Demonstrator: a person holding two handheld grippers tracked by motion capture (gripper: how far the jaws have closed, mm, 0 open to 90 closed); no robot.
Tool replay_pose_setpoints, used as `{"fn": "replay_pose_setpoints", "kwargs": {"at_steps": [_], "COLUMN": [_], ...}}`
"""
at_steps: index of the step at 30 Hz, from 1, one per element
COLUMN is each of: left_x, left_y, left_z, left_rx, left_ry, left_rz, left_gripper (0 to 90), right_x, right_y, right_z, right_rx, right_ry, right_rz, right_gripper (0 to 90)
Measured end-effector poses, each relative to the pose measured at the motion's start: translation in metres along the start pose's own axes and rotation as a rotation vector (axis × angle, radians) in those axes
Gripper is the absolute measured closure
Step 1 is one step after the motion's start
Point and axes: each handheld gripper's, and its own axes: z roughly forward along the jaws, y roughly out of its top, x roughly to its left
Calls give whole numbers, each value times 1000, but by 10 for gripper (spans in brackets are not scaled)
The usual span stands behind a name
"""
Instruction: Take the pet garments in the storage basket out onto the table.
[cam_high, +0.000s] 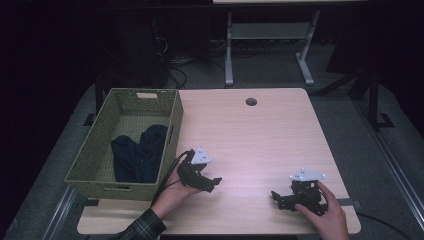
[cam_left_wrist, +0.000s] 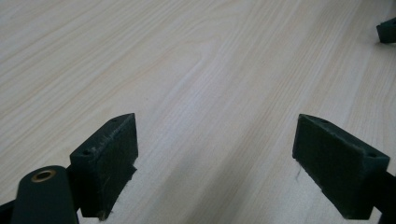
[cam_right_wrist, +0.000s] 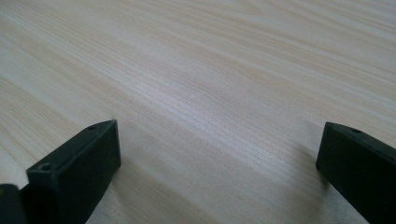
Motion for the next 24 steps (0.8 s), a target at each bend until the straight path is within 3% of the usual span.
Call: {"fn": "replay_pose_setpoints", "kwargs": {"at_steps": [24], "left_x": [2], "left_y": [18], "left_z": [-17], "left_rx": [-16], "left_ry": [-5], "left_rz": [14], "left_gripper": [137], "right_x": [-1], "right_y": [0], "right_z": [0], "right_rx": [-2], "right_ry": [-1], "right_rz": [-7], "right_gripper": [0]}}
